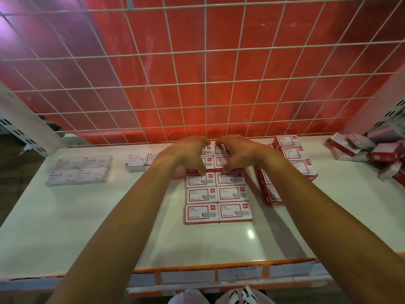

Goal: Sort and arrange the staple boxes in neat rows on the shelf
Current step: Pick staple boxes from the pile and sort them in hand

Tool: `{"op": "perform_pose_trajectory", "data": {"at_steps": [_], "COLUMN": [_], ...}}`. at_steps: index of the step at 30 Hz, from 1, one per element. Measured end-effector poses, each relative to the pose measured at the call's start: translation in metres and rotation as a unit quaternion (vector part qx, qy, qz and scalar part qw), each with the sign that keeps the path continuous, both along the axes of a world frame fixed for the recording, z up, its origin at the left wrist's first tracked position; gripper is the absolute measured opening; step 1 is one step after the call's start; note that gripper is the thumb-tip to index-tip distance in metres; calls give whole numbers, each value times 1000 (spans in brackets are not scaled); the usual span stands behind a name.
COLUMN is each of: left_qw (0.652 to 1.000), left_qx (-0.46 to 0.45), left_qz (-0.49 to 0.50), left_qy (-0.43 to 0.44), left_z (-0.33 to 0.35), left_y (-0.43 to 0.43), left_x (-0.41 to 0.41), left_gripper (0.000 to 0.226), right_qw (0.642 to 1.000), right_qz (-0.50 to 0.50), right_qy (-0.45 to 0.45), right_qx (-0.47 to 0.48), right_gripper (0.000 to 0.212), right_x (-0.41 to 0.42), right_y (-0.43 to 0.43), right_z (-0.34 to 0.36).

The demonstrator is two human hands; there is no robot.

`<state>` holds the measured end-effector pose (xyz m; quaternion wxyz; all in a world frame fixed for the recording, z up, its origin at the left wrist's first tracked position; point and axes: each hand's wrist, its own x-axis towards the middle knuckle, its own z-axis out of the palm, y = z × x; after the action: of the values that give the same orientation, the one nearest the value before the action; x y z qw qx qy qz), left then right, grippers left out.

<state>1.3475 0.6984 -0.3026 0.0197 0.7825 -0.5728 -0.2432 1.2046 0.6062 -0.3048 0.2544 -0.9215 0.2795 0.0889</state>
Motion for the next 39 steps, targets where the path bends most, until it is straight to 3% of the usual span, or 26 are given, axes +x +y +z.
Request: {"op": "perform_pose_trajectory", "data": {"at_steps": [16, 25, 32, 39], "left_qw": [1000, 999, 995, 990], "left_qx": [-2, -19, -25, -26], "left_qz": [-5, 40, 90, 131], "left_qy": [9, -1, 25, 37], "left_z": [6, 4, 9, 7], "left_y": [7, 28, 32, 34], "left_x": [-4, -3, -14, -20], "left_gripper": [96, 94, 91, 73], "right_qw": [1000, 998, 993, 989], "right_qz": [-7, -64, -121, -150], "right_qy": [3, 16, 2, -5], "right_qx": [7, 9, 12, 4], "right_gripper": [87, 87, 60, 55], "right_x": [-5, -24, -19, -20], "right_y": [7, 10, 25, 34], "right_z": [6, 10, 1, -4]}}
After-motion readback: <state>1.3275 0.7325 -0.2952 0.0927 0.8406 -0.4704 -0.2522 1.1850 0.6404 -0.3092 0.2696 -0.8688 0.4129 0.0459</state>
